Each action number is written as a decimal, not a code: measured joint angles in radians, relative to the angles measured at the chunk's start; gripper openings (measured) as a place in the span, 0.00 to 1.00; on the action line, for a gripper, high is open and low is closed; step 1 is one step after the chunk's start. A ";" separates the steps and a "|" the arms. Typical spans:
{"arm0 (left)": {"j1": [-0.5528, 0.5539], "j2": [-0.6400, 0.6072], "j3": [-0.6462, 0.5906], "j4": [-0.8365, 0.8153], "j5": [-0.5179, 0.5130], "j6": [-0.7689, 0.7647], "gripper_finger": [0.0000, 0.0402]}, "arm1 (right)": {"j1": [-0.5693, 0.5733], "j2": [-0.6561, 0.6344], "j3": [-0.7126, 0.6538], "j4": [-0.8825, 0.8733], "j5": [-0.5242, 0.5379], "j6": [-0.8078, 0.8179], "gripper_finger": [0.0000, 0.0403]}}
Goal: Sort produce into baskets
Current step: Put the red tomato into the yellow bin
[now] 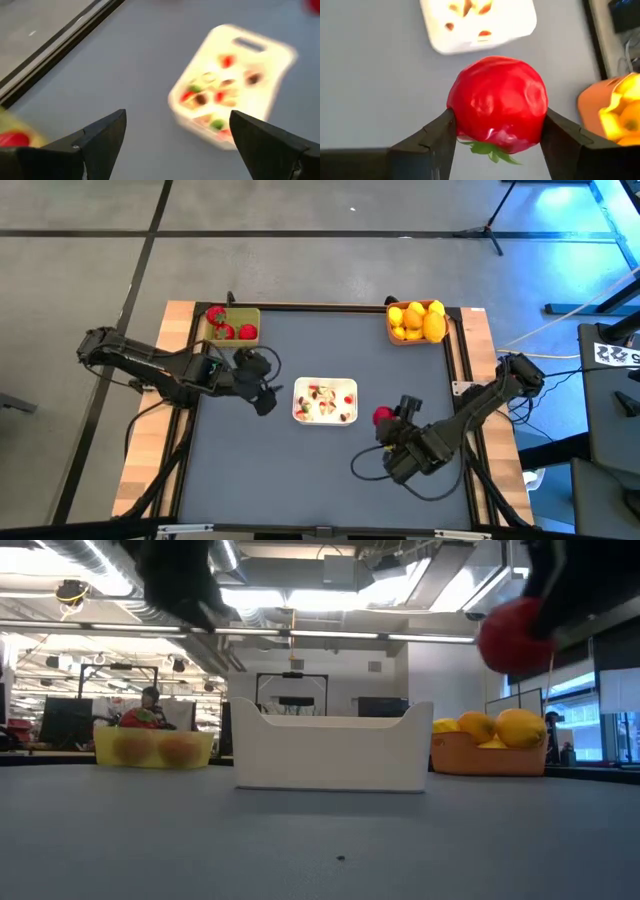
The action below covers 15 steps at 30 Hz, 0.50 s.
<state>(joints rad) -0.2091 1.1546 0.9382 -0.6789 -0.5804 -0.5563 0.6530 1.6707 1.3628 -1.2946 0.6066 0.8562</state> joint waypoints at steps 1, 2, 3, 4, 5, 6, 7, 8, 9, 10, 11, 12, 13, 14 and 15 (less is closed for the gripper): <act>-0.013 0.000 0.000 0.028 0.000 0.014 0.87 | -0.008 0.000 0.000 0.008 0.018 -0.015 0.57; -0.025 0.000 0.000 0.052 0.001 0.028 0.87 | -0.016 0.000 0.000 0.020 0.038 -0.029 0.57; -0.035 0.000 0.000 0.076 0.001 0.040 0.87 | -0.022 0.000 0.000 0.031 0.058 -0.048 0.57; -0.045 0.000 0.000 0.101 0.001 0.052 0.87 | -0.028 0.000 0.000 0.040 0.076 -0.061 0.57; -0.056 0.000 0.000 0.125 0.001 0.063 0.87 | -0.029 0.000 0.000 0.049 0.093 -0.080 0.57; -0.065 0.000 0.000 0.147 0.001 0.075 0.87 | -0.035 0.000 0.000 0.059 0.111 -0.100 0.57; -0.074 0.000 0.000 0.168 0.001 0.090 0.87 | -0.038 0.000 0.000 0.069 0.125 -0.116 0.57; -0.082 0.000 0.000 0.188 0.001 0.100 0.87 | -0.041 0.000 0.000 0.081 0.137 -0.132 0.57; -0.089 0.000 0.000 0.209 0.001 0.114 0.87 | -0.047 0.000 0.000 0.094 0.149 -0.146 0.57; -0.096 0.000 0.000 0.228 0.001 0.126 0.87 | -0.050 0.000 0.000 0.107 0.159 -0.161 0.57; -0.102 0.001 0.000 0.247 0.001 0.140 0.87 | -0.054 0.000 0.000 0.125 0.167 -0.182 0.57; -0.109 0.006 0.000 0.269 0.001 0.155 0.87 | -0.054 0.000 0.000 0.145 0.174 -0.198 0.57; -0.115 0.012 0.000 0.292 0.001 0.173 0.87 | -0.060 0.000 0.000 0.166 0.188 -0.219 0.57; -0.122 0.021 0.000 0.313 0.001 0.194 0.87 | -0.060 0.000 0.000 0.187 0.196 -0.242 0.57; -0.128 0.033 0.000 0.336 0.001 0.214 0.87 | -0.063 0.000 0.000 0.213 0.202 -0.268 0.57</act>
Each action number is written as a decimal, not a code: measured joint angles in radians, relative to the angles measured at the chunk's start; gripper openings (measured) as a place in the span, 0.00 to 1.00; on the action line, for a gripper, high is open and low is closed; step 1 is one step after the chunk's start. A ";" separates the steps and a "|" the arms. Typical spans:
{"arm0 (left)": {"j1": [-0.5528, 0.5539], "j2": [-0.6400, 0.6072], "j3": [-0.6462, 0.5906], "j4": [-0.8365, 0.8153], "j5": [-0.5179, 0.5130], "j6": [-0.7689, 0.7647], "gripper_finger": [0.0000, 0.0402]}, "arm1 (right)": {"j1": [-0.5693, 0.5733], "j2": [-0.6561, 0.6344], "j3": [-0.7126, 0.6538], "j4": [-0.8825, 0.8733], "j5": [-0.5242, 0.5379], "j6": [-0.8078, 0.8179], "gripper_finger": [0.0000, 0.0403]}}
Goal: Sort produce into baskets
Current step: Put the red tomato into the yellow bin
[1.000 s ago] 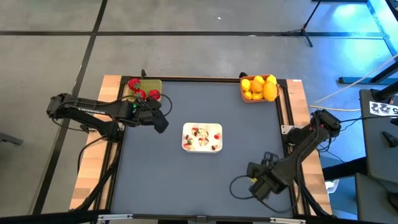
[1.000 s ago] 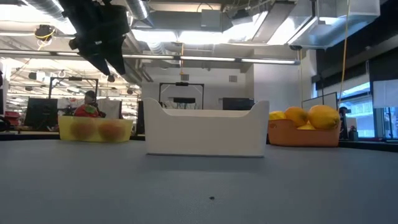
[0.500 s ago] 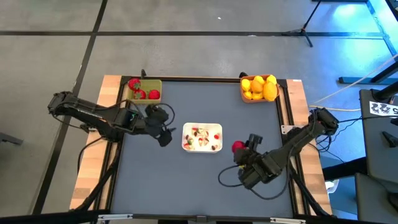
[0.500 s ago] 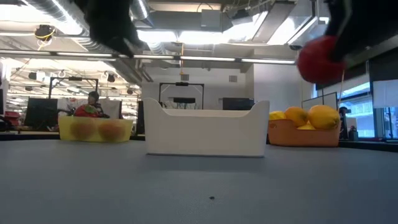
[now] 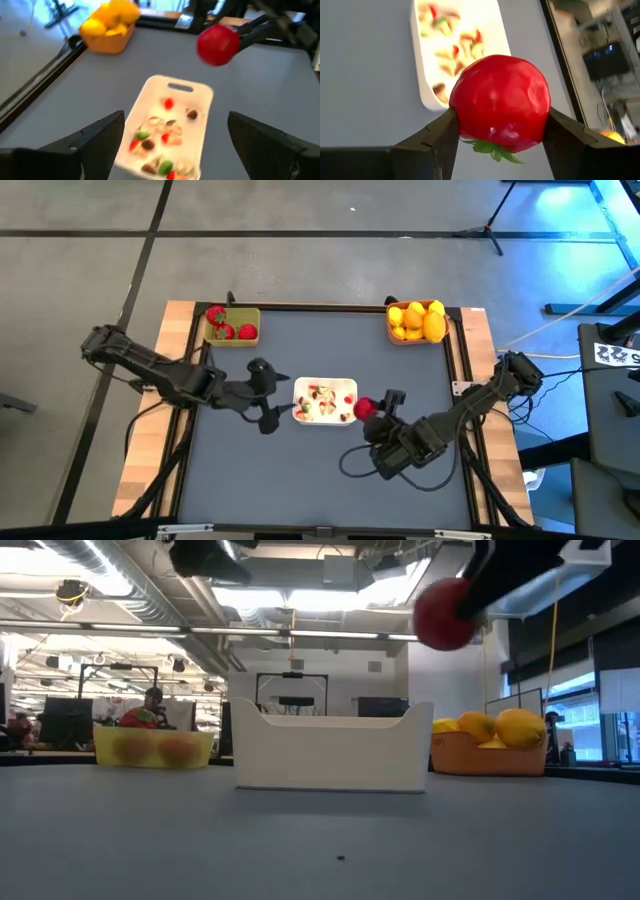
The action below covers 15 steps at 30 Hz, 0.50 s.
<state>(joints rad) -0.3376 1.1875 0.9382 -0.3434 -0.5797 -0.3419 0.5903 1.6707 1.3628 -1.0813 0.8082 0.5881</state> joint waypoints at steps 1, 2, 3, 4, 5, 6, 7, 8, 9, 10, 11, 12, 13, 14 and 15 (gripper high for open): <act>-0.006 0.014 0.000 0.026 0.000 0.022 0.87 | -0.005 0.000 0.000 0.027 0.005 -0.027 0.57; -0.011 0.029 0.000 0.052 0.000 0.044 0.87 | -0.005 0.000 0.000 0.053 0.007 -0.049 0.57; -0.016 0.047 0.000 0.074 0.001 0.064 0.87 | -0.010 0.000 0.000 0.081 0.009 -0.074 0.57; -0.020 0.065 0.000 0.094 0.003 0.083 0.87 | -0.011 0.000 0.000 0.109 0.010 -0.102 0.57; -0.023 0.082 0.000 0.118 0.003 0.101 0.87 | -0.011 0.000 0.000 0.136 0.009 -0.126 0.57; -0.027 0.101 0.000 0.141 0.003 0.120 0.87 | -0.016 0.000 0.000 0.164 0.009 -0.154 0.57; -0.031 0.118 0.000 0.165 0.004 0.141 0.87 | -0.017 0.000 0.000 0.194 0.009 -0.183 0.57; -0.034 0.135 0.000 0.185 0.010 0.161 0.87 | -0.017 0.000 0.000 0.223 0.007 -0.206 0.57; -0.037 0.153 0.000 0.210 0.012 0.181 0.87 | -0.022 0.000 0.000 0.253 0.005 -0.233 0.57; -0.038 0.171 0.000 0.237 0.017 0.200 0.87 | -0.024 0.000 0.000 0.283 0.003 -0.260 0.57; -0.040 0.189 0.000 0.265 0.023 0.223 0.87 | -0.029 0.000 0.000 0.312 0.000 -0.282 0.57; -0.043 0.205 0.000 0.291 0.027 0.247 0.87 | -0.032 0.000 0.000 0.340 -0.007 -0.302 0.57; -0.043 0.223 0.000 0.321 0.028 0.274 0.87 | -0.039 0.000 0.000 0.370 -0.012 -0.321 0.57; -0.043 0.240 0.000 0.354 0.029 0.301 0.87 | -0.044 0.000 0.000 0.399 -0.016 -0.341 0.57; -0.043 0.256 0.000 0.385 0.029 0.331 0.87 | -0.051 0.000 0.000 0.425 -0.019 -0.362 0.57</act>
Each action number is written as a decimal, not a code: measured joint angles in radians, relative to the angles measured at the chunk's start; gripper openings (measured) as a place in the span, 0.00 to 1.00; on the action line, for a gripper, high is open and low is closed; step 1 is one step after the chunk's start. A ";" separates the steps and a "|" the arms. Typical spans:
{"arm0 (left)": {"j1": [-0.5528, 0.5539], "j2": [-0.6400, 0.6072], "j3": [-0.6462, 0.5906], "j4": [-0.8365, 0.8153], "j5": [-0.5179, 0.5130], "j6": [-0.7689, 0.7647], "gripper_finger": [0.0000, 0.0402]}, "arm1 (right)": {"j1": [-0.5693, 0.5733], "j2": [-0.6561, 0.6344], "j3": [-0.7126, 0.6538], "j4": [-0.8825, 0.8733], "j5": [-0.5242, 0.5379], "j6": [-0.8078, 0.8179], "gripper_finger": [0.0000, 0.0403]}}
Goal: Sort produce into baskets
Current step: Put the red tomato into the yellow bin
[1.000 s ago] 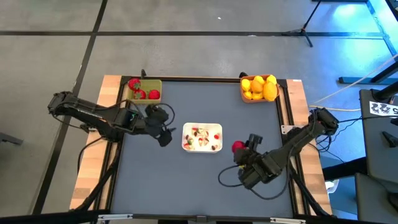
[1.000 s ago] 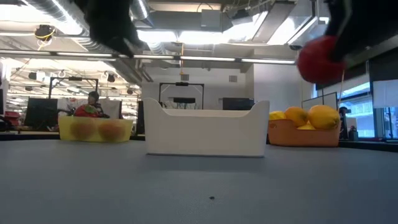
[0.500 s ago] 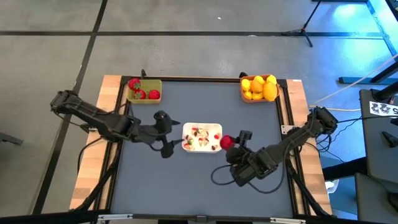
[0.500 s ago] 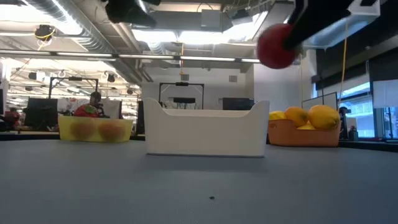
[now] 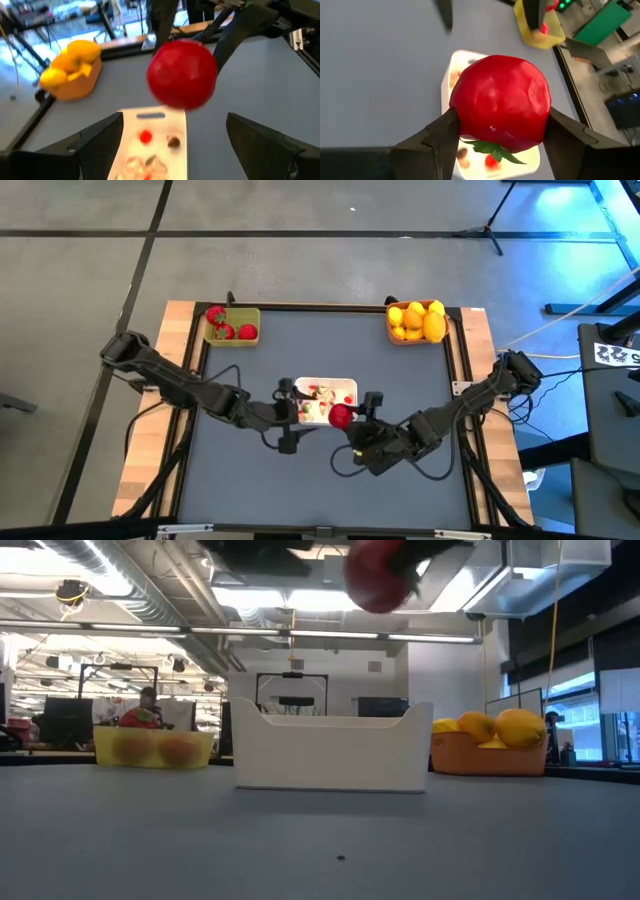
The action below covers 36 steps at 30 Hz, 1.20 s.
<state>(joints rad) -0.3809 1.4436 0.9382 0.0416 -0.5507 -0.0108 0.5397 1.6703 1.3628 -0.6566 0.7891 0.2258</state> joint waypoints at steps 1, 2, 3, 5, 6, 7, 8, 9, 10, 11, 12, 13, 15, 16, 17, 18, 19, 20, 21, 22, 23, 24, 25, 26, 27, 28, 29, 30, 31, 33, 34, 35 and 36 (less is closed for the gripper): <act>-0.001 0.017 0.000 0.032 0.000 0.027 0.87 | -0.007 0.000 0.000 0.025 -0.006 -0.020 0.57; -0.004 0.033 0.000 0.062 0.000 0.050 0.87 | -0.014 0.000 0.000 0.050 -0.013 -0.035 0.57; -0.005 0.047 0.000 0.090 0.000 0.073 0.87 | -0.022 0.000 0.000 0.073 -0.022 -0.052 0.57; -0.010 0.069 0.000 0.146 0.001 0.111 0.87 | -0.036 0.000 0.000 0.111 -0.039 -0.078 0.57; -0.012 0.077 0.000 0.167 0.001 0.124 0.87 | -0.042 0.000 0.000 0.128 -0.054 -0.092 0.57; -0.013 0.083 0.000 0.183 -0.003 0.133 0.87 | -0.047 0.000 0.000 0.142 -0.074 -0.101 0.57; -0.013 0.087 0.000 0.191 -0.003 0.143 0.87 | -0.053 -0.001 0.000 0.152 -0.094 -0.115 0.57; -0.013 0.088 0.000 0.194 0.000 0.145 0.87 | -0.058 -0.001 0.000 0.169 -0.115 -0.129 0.57; -0.013 0.088 0.000 0.194 0.002 0.142 0.87 | -0.058 -0.001 0.000 0.190 -0.134 -0.140 0.57; -0.013 0.088 0.000 0.194 0.002 0.131 0.87 | -0.059 -0.001 0.000 0.204 -0.143 -0.153 0.57; -0.013 0.088 0.000 0.195 0.002 0.123 0.87 | -0.059 -0.002 0.000 0.215 -0.144 -0.165 0.57; -0.013 0.088 0.000 0.195 0.002 0.120 0.87 | -0.058 -0.002 0.000 0.232 -0.146 -0.184 0.57; -0.016 0.088 0.000 0.195 0.004 0.118 0.86 | -0.057 -0.002 0.000 0.259 -0.163 -0.211 0.57; -0.017 0.087 0.000 0.195 0.004 0.115 0.84 | -0.057 -0.002 0.000 0.264 -0.169 -0.219 0.57; -0.018 0.087 0.000 0.195 0.004 0.108 0.82 | -0.057 -0.002 0.000 0.264 -0.172 -0.221 0.57; -0.020 0.087 0.000 0.194 0.004 0.100 0.80 | -0.058 -0.002 0.000 0.262 -0.172 -0.221 0.57; -0.021 0.087 0.000 0.194 0.003 0.094 0.77 | -0.063 -0.002 0.000 0.261 -0.175 -0.221 0.57; -0.021 0.087 0.000 0.193 0.001 0.092 0.74 | -0.065 -0.002 0.000 0.260 -0.180 -0.221 0.57; -0.023 0.087 0.000 0.192 0.001 0.091 0.71 | -0.065 -0.002 0.000 0.260 -0.187 -0.221 0.57; -0.026 0.087 0.000 0.191 0.000 0.091 0.68 | -0.065 -0.002 0.000 0.260 -0.194 -0.221 0.57; -0.026 0.087 0.000 0.191 0.000 0.090 0.66 | -0.065 -0.002 0.000 0.262 -0.197 -0.222 0.57; -0.026 0.087 0.000 0.191 0.000 0.089 0.65 | -0.065 -0.002 0.000 0.264 -0.197 -0.223 0.57; -0.026 0.087 0.000 0.192 0.000 0.089 0.65 | -0.064 -0.002 0.000 0.265 -0.197 -0.223 0.57; -0.026 0.087 0.000 0.192 0.000 0.088 0.65 | -0.063 -0.002 0.000 0.266 -0.197 -0.222 0.57; -0.026 0.087 0.000 0.190 0.001 0.083 0.65 | -0.063 -0.002 0.000 0.267 -0.200 -0.216 0.57; -0.026 0.087 0.000 0.187 0.003 0.076 0.65 | -0.063 -0.002 0.000 0.270 -0.205 -0.208 0.57; -0.026 0.087 0.000 0.185 0.005 0.070 0.65 | -0.063 -0.002 0.000 0.274 -0.206 -0.200 0.58; -0.026 0.087 0.000 0.184 0.008 0.063 0.65 | -0.063 -0.002 0.000 0.277 -0.206 -0.191 0.60; -0.026 0.087 0.000 0.183 0.011 0.058 0.65 | -0.063 -0.002 0.000 0.280 -0.207 -0.185 0.62; -0.027 0.087 0.000 0.183 0.011 0.054 0.65 | -0.063 -0.002 0.011 0.261 -0.208 -0.172 0.67; -0.027 0.087 0.000 0.184 0.011 0.050 0.65 | -0.063 -0.002 0.025 0.239 -0.210 -0.160 0.71; -0.027 0.084 0.001 0.184 0.007 0.043 0.65 | -0.063 -0.002 0.042 0.212 -0.210 -0.151 0.74; -0.026 0.080 0.001 0.184 0.005 0.042 0.65 | -0.063 -0.002 0.063 0.179 -0.208 -0.135 0.77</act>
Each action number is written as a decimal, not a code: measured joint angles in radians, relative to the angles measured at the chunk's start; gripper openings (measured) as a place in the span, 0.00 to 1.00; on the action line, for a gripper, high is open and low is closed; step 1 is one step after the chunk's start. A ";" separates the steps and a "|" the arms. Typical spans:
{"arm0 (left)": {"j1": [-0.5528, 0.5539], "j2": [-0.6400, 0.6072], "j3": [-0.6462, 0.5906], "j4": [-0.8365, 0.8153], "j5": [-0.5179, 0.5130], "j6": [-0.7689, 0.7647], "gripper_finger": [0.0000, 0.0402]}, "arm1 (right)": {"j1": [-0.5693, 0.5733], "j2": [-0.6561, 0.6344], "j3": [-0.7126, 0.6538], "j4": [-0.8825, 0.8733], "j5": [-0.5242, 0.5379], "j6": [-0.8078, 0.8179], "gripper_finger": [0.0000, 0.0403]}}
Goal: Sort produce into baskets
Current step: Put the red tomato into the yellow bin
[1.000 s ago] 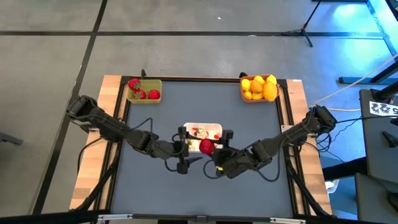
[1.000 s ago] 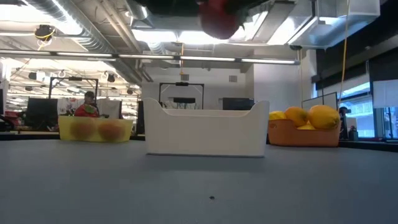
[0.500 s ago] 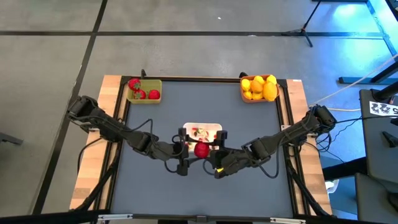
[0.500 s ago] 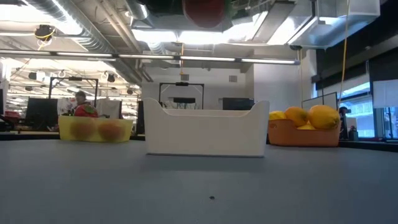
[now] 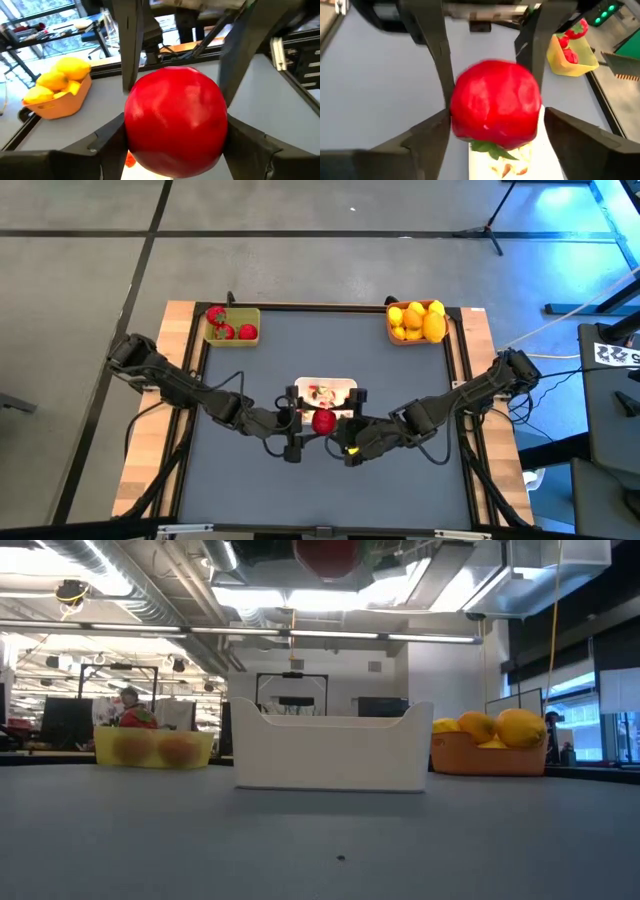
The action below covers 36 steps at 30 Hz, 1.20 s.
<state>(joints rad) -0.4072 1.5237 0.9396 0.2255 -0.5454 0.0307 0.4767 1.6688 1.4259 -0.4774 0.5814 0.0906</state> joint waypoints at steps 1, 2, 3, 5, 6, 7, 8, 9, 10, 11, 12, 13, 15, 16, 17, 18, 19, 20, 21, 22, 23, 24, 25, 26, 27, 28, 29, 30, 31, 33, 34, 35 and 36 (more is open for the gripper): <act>0.000 -0.004 0.000 -0.006 -0.006 -0.003 0.66 | 0.000 0.000 0.021 -0.033 0.003 0.023 0.80; 0.001 -0.008 0.000 -0.020 -0.011 -0.006 0.66 | 0.001 0.000 0.047 -0.083 0.010 0.053 0.82; 0.001 -0.014 0.000 -0.036 -0.013 -0.011 0.66 | 0.001 0.000 0.072 -0.150 0.013 0.086 0.84; 0.001 -0.036 -0.001 -0.075 -0.032 -0.032 0.65 | 0.002 0.000 0.126 -0.284 0.014 0.150 0.86; 0.001 -0.050 -0.001 -0.092 -0.047 -0.046 0.65 | 0.005 0.000 0.149 -0.341 0.016 0.184 0.87; 0.001 -0.065 -0.001 -0.118 -0.063 -0.060 0.65 | 0.012 -0.001 0.168 -0.392 0.019 0.215 0.87; 0.000 -0.079 -0.001 -0.153 -0.079 -0.081 0.65 | 0.016 -0.002 0.182 -0.444 0.021 0.243 0.87; 0.000 -0.093 -0.001 -0.193 -0.094 -0.102 0.65 | 0.022 -0.002 0.192 -0.493 0.029 0.271 0.87; 0.001 -0.108 -0.001 -0.232 -0.112 -0.127 0.66 | 0.031 -0.002 0.196 -0.536 0.036 0.301 0.87; 0.002 -0.124 -0.001 -0.267 -0.136 -0.153 0.66 | 0.040 -0.002 0.197 -0.577 0.042 0.329 0.87; 0.003 -0.144 -0.001 -0.304 -0.170 -0.177 0.66 | 0.050 -0.002 0.197 -0.618 0.046 0.362 0.87; 0.004 -0.165 -0.001 -0.345 -0.210 -0.199 0.67 | 0.059 -0.002 0.197 -0.658 0.049 0.402 0.87; 0.013 -0.203 -0.001 -0.422 -0.282 -0.241 0.67 | 0.076 -0.002 0.188 -0.721 0.055 0.478 0.87; 0.022 -0.223 -0.001 -0.469 -0.312 -0.268 0.67 | 0.083 -0.002 0.174 -0.726 0.060 0.509 0.87; 0.033 -0.244 -0.001 -0.520 -0.335 -0.299 0.67 | 0.088 -0.001 0.156 -0.729 0.071 0.539 0.87; 0.050 -0.265 -0.001 -0.566 -0.352 -0.333 0.67 | 0.094 0.000 0.141 -0.743 0.085 0.574 0.87; 0.071 -0.285 -0.001 -0.609 -0.362 -0.372 0.67 | 0.100 0.001 0.129 -0.769 0.095 0.611 0.87; 0.095 -0.306 -0.001 -0.659 -0.367 -0.412 0.67 | 0.102 0.001 0.120 -0.793 0.107 0.653 0.87; 0.120 -0.324 -0.001 -0.718 -0.368 -0.452 0.67 | 0.102 -0.001 0.104 -0.805 0.110 0.693 0.86; 0.151 -0.337 -0.001 -0.772 -0.369 -0.493 0.67 | 0.102 -0.002 0.082 -0.813 0.109 0.730 0.85; 0.182 -0.349 -0.001 -0.820 -0.369 -0.529 0.67 | 0.100 -0.001 0.060 -0.821 0.108 0.767 0.84; 0.216 -0.360 -0.001 -0.870 -0.369 -0.557 0.67 | 0.100 0.001 0.039 -0.827 0.107 0.798 0.83; 0.254 -0.369 -0.001 -0.922 -0.369 -0.582 0.67 | 0.100 0.002 0.018 -0.830 0.107 0.824 0.82; 0.293 -0.375 -0.001 -0.963 -0.369 -0.606 0.67 | 0.100 0.001 -0.003 -0.829 0.107 0.848 0.81; 0.335 -0.379 -0.001 -1.001 -0.369 -0.626 0.67 | 0.100 0.001 -0.026 -0.826 0.108 0.868 0.81; 0.376 -0.379 -0.001 -1.038 -0.369 -0.640 0.67 | 0.100 0.001 -0.051 -0.821 0.107 0.883 0.80; 0.417 -0.378 -0.001 -1.066 -0.364 -0.649 0.67 | 0.100 0.001 -0.077 -0.810 0.105 0.900 0.79; 0.460 -0.376 -0.001 -1.084 -0.355 -0.652 0.68 | 0.100 0.001 -0.102 -0.798 0.098 0.908 0.78; 0.502 -0.373 -0.001 -1.093 -0.341 -0.651 0.68 | 0.100 0.001 -0.125 -0.787 0.089 0.915 0.78; 0.583 -0.365 -0.001 -1.101 -0.302 -0.634 0.68 | 0.099 0.001 -0.167 -0.766 0.067 0.923 0.77; 0.621 -0.361 -0.001 -1.101 -0.281 -0.623 0.68 | 0.099 0.001 -0.188 -0.753 0.056 0.931 0.77; 0.658 -0.357 -0.001 -1.101 -0.262 -0.610 0.68 | 0.099 0.001 -0.205 -0.734 0.048 0.938 0.77; 0.693 -0.353 -0.001 -1.101 -0.250 -0.599 0.68 | 0.099 0.001 -0.222 -0.716 0.042 0.947 0.77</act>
<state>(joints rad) 0.2860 1.1710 0.9382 -0.8753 -0.7959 -0.5678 0.5758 1.6695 1.2039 -1.1935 0.6230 1.0377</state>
